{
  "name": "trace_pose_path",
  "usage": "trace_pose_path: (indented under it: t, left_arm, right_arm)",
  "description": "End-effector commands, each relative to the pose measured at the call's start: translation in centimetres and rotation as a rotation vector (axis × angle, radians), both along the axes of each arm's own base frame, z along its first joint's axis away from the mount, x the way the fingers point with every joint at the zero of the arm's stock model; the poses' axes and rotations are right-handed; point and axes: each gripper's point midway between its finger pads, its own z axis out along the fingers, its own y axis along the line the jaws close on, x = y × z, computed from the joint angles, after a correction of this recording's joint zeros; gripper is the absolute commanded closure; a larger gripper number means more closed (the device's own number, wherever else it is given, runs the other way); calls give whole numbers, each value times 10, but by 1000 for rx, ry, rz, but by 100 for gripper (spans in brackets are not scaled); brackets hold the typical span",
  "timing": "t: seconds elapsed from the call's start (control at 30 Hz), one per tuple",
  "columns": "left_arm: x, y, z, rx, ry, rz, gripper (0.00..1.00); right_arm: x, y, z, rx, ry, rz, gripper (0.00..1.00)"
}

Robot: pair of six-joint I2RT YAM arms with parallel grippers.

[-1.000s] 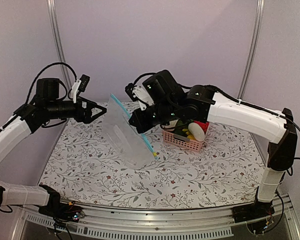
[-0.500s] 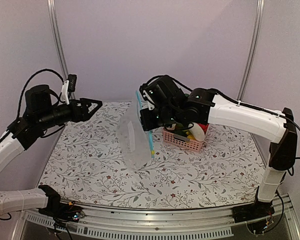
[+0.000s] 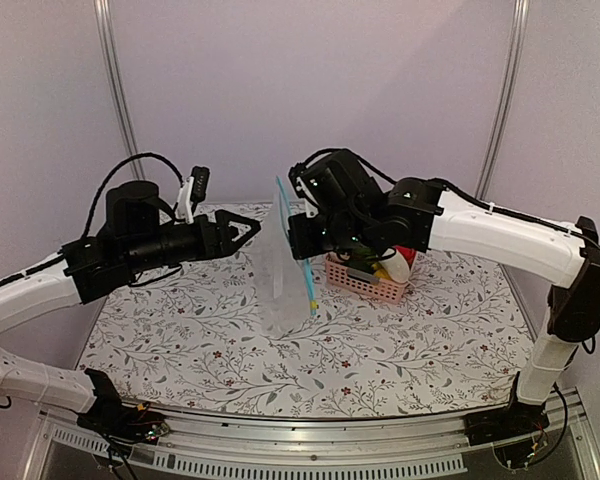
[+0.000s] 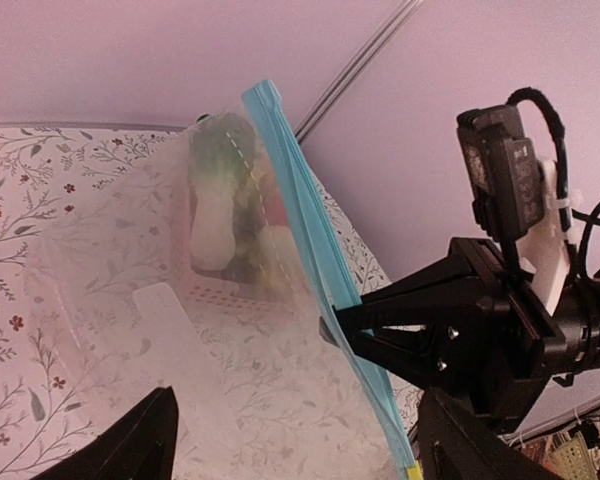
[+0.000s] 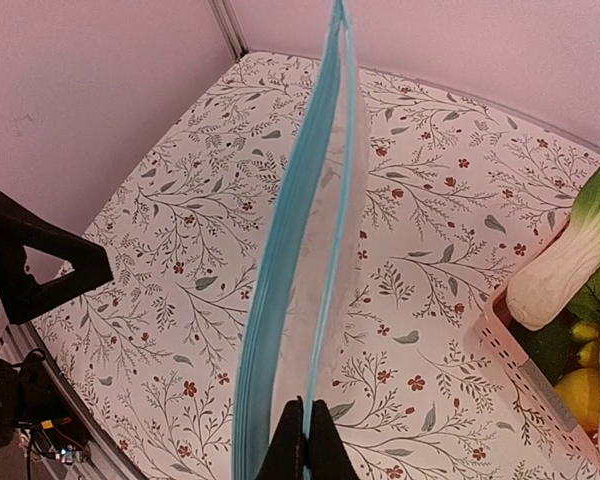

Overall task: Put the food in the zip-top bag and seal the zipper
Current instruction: Open the zipper food storage bag at the center of the board.

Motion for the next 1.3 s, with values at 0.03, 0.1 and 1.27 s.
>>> trace_pose_path:
  t: [0.03, 0.1, 1.27]
  left_arm:
    - [2, -18, -2, -52, 42, 24, 18]
    - [3, -23, 2, -70, 25, 26, 19]
    - [35, -53, -42, 13, 154, 86, 62]
  right_arm:
    - [0, -6, 22, 67, -22, -9, 100]
    - [-2, -4, 25, 82, -19, -4, 100]
    - [-2, -4, 1, 44, 3, -3, 100]
